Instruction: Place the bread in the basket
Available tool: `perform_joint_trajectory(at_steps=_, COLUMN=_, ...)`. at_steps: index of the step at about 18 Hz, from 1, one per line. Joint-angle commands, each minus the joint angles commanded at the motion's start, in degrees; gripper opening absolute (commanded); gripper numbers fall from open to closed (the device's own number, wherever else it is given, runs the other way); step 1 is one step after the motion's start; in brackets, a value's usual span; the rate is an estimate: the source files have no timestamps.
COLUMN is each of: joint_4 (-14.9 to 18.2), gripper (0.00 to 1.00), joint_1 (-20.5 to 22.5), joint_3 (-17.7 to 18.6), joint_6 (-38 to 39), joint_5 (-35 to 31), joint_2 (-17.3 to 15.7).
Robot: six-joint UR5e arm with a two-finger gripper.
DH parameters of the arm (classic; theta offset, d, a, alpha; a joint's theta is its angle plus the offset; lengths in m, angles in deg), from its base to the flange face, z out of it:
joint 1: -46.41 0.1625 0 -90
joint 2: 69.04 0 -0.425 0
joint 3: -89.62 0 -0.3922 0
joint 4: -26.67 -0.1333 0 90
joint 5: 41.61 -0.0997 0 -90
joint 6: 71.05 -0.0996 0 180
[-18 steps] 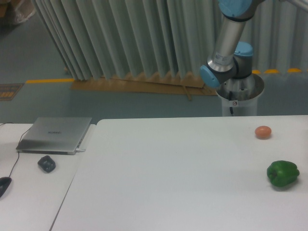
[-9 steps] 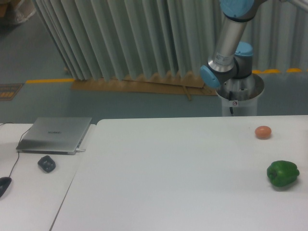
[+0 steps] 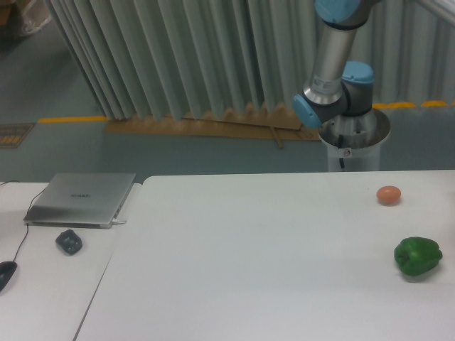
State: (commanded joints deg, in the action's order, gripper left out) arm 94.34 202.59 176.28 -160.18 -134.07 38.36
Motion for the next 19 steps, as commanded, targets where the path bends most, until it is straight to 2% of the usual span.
perform_joint_trajectory(at_steps=3, joint_4=4.56, gripper=1.00, joint_1=-0.80, joint_3=0.09, joint_6=0.27, joint_5=-0.09, joint_2=-1.67)
perform_joint_trajectory(at_steps=4, joint_4=7.53, gripper=1.00, joint_1=-0.71, joint_3=-0.43, joint_6=0.26, joint_5=-0.09, joint_2=-1.67)
perform_joint_trajectory(at_steps=5, joint_4=12.78, gripper=1.00, joint_1=-0.45, joint_3=-0.70, joint_6=-0.43, joint_5=0.00, joint_2=-1.85)
perform_joint_trajectory(at_steps=7, joint_4=16.86, gripper=1.00, joint_1=-0.97, joint_3=-0.09, joint_6=-0.53, joint_5=0.26, joint_2=-3.77)
perform_joint_trajectory(at_steps=10, joint_4=16.88, gripper=1.00, joint_1=-2.37, joint_3=0.97, joint_6=-0.26, joint_5=1.32, joint_2=-4.92)
perform_joint_trajectory(at_steps=19, joint_4=16.53, gripper=1.00, joint_1=-2.29, joint_3=0.09, joint_6=-0.09, joint_5=4.05, joint_2=-5.01)
